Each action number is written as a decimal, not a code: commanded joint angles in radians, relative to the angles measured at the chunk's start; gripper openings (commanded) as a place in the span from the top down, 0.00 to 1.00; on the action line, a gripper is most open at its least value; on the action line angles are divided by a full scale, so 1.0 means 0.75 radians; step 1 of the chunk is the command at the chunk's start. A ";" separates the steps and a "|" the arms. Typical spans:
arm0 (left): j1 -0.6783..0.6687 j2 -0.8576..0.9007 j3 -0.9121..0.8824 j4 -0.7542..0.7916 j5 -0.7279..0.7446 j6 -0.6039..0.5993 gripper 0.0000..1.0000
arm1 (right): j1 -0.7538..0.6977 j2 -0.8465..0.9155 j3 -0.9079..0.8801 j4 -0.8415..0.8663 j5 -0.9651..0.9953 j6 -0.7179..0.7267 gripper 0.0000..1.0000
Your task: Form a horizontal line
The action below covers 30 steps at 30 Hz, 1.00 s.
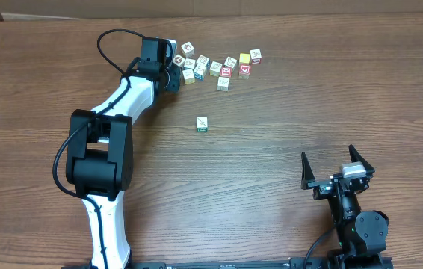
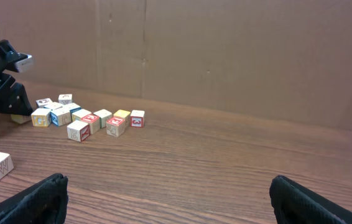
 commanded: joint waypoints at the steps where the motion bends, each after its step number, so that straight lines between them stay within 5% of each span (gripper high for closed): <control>1: -0.003 -0.016 -0.013 0.016 0.016 -0.008 0.47 | 0.005 -0.013 -0.014 0.008 -0.008 -0.002 0.00; 6: -0.001 0.001 -0.013 0.053 0.015 -0.008 0.48 | 0.005 -0.013 -0.014 0.008 -0.008 -0.002 0.00; 12: -0.007 0.000 -0.009 0.064 0.017 -0.009 0.63 | 0.005 -0.013 -0.014 0.008 -0.008 -0.002 0.00; 17: -0.019 0.001 -0.010 0.024 0.017 -0.008 0.58 | 0.005 -0.013 -0.014 0.008 -0.008 -0.002 0.00; 30: -0.019 0.001 -0.012 0.004 0.016 -0.009 0.62 | 0.005 -0.013 -0.014 0.008 -0.008 -0.002 0.00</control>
